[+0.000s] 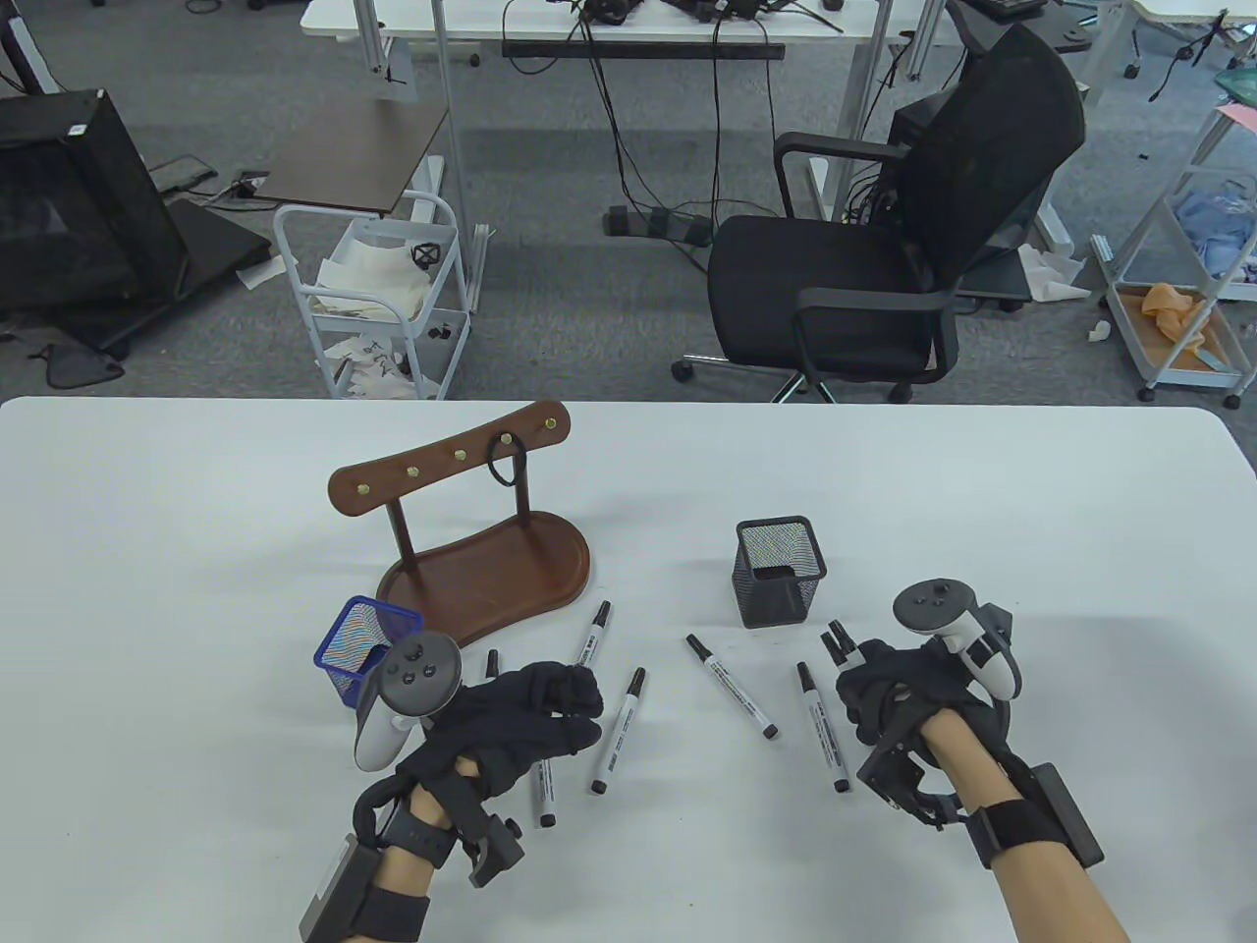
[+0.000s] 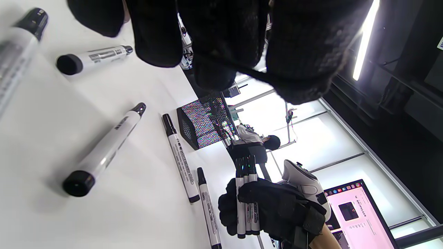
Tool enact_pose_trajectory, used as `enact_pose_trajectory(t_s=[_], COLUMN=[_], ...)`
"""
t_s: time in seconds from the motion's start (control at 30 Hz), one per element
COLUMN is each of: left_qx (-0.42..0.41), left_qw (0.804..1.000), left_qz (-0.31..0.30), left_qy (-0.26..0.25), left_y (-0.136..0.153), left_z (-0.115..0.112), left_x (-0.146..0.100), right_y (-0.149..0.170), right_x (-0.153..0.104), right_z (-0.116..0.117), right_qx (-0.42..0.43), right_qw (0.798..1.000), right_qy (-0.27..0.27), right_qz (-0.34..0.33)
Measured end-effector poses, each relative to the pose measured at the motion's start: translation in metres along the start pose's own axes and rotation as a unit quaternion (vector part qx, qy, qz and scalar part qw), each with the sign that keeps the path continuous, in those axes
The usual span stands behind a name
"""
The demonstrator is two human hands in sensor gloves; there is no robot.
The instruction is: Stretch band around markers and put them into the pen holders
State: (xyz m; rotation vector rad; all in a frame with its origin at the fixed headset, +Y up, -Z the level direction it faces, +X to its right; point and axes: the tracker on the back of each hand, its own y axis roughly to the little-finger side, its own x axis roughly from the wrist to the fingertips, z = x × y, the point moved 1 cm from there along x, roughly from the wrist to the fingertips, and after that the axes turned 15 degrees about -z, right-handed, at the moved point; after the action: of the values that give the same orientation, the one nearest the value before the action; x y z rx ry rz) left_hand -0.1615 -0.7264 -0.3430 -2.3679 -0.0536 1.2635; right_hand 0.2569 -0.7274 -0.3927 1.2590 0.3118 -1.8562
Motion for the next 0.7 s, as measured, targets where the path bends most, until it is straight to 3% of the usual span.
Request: enact_pose_trajectory(t_s=[0.4,0.7], left_qx=[0.001,0.0], left_qw=[1.0,1.0], left_qz=[0.0,0.0], left_qy=[0.001,-0.001], left_y=[0.0,0.0], left_z=[0.0,0.0], left_x=[0.0,0.0], right_y=[0.003,-0.001], right_x=[0.0,0.003], right_z=[0.013,0.02], right_qx=[-0.004,-0.065], right_qw=[1.0,0.997], right_qy=[-0.004,0.034], right_qz=[-0.001,0.015])
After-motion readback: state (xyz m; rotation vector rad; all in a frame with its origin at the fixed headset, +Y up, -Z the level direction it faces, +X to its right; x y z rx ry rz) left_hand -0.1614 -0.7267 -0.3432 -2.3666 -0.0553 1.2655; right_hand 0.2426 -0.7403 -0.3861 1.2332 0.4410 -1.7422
